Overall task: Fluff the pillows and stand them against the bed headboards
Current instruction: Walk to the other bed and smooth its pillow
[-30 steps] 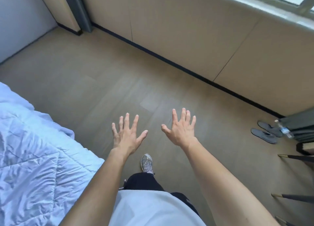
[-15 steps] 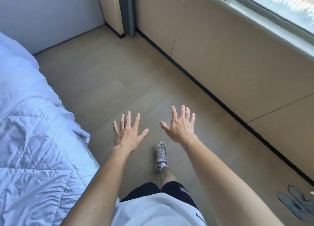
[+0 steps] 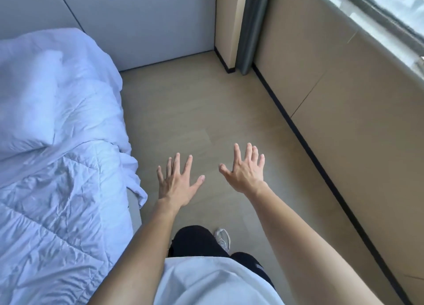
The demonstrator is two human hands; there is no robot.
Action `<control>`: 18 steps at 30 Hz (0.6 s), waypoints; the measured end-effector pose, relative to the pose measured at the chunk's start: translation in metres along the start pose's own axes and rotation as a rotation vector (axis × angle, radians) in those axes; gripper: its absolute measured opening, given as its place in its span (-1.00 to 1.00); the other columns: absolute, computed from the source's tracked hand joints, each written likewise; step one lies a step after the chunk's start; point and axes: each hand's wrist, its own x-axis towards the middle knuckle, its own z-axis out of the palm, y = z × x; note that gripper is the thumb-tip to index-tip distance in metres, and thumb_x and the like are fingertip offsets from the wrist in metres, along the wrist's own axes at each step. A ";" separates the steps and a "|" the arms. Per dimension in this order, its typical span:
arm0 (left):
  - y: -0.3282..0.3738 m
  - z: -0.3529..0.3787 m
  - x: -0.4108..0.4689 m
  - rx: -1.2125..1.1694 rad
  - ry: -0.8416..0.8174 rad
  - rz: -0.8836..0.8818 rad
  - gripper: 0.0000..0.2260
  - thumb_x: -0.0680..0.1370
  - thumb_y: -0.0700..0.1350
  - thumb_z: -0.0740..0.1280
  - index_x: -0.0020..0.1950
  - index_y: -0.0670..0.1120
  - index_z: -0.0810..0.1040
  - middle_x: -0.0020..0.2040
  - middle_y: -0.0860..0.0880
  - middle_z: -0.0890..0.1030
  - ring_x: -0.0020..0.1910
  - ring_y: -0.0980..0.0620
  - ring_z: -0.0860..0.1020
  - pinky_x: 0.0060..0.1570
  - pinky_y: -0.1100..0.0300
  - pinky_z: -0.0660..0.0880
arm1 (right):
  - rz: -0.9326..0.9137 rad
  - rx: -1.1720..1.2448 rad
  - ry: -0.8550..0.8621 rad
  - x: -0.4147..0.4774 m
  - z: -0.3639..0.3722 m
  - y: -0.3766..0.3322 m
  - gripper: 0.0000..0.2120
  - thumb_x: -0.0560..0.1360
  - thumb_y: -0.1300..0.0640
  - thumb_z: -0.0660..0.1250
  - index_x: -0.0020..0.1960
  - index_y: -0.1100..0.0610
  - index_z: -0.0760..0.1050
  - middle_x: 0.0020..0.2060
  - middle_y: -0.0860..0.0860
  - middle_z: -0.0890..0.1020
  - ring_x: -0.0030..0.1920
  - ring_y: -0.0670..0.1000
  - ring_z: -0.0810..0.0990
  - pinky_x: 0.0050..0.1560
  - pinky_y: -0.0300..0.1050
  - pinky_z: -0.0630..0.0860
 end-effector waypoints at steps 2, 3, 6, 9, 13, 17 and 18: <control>-0.007 -0.009 0.021 -0.002 0.009 -0.034 -0.28 0.56 0.42 0.00 0.63 0.12 -0.04 0.65 -0.11 -0.07 0.61 -0.15 -0.05 0.52 -0.28 -0.09 | -0.047 -0.021 -0.012 0.030 -0.010 -0.014 -0.16 0.51 -0.41 -0.04 0.62 0.04 -0.12 0.58 0.27 -0.04 0.58 0.25 -0.11 0.52 0.27 -0.11; -0.013 -0.013 0.034 -0.002 0.012 -0.052 -0.28 0.55 0.42 0.00 0.63 0.12 -0.03 0.65 -0.11 -0.06 0.61 -0.16 -0.04 0.52 -0.28 -0.08 | -0.071 -0.028 -0.019 0.048 -0.016 -0.022 -0.16 0.51 -0.40 -0.04 0.62 0.04 -0.12 0.58 0.27 -0.05 0.58 0.25 -0.12 0.52 0.27 -0.11; -0.034 -0.025 0.077 -0.014 0.017 -0.112 -0.27 0.55 0.42 0.01 0.63 0.11 -0.01 0.64 -0.12 -0.03 0.60 -0.17 0.00 0.51 -0.29 -0.03 | -0.131 -0.046 -0.030 0.102 -0.028 -0.051 -0.16 0.52 -0.40 -0.01 0.62 0.04 -0.12 0.58 0.27 -0.05 0.58 0.25 -0.11 0.52 0.27 -0.11; -0.058 -0.038 0.127 -0.026 0.035 -0.156 -0.27 0.55 0.41 0.03 0.63 0.10 0.01 0.64 -0.13 -0.02 0.59 -0.17 0.02 0.50 -0.30 -0.01 | -0.177 -0.075 -0.027 0.158 -0.038 -0.084 -0.16 0.51 -0.40 -0.02 0.62 0.05 -0.11 0.58 0.27 -0.04 0.58 0.25 -0.10 0.52 0.28 -0.10; -0.102 -0.063 0.206 -0.073 0.075 -0.213 -0.28 0.56 0.40 0.05 0.63 0.10 0.01 0.64 -0.12 -0.03 0.60 -0.16 0.00 0.50 -0.30 -0.03 | -0.227 -0.109 -0.016 0.237 -0.056 -0.141 -0.16 0.51 -0.42 -0.04 0.62 0.05 -0.08 0.57 0.27 -0.02 0.57 0.25 -0.07 0.51 0.29 -0.08; -0.146 -0.097 0.276 -0.098 0.093 -0.263 -0.27 0.55 0.41 0.04 0.63 0.10 0.03 0.64 -0.13 0.00 0.59 -0.17 0.02 0.49 -0.31 -0.01 | -0.277 -0.145 -0.036 0.304 -0.079 -0.202 -0.15 0.51 -0.42 -0.06 0.62 0.05 -0.12 0.58 0.27 -0.05 0.58 0.25 -0.10 0.52 0.28 -0.10; -0.158 -0.107 0.293 -0.105 0.096 -0.272 -0.27 0.55 0.41 0.05 0.62 0.10 0.03 0.64 -0.13 0.00 0.59 -0.17 0.02 0.49 -0.30 -0.01 | -0.291 -0.144 -0.034 0.320 -0.086 -0.219 -0.15 0.52 -0.42 -0.06 0.62 0.05 -0.12 0.58 0.27 -0.05 0.58 0.25 -0.10 0.52 0.28 -0.10</control>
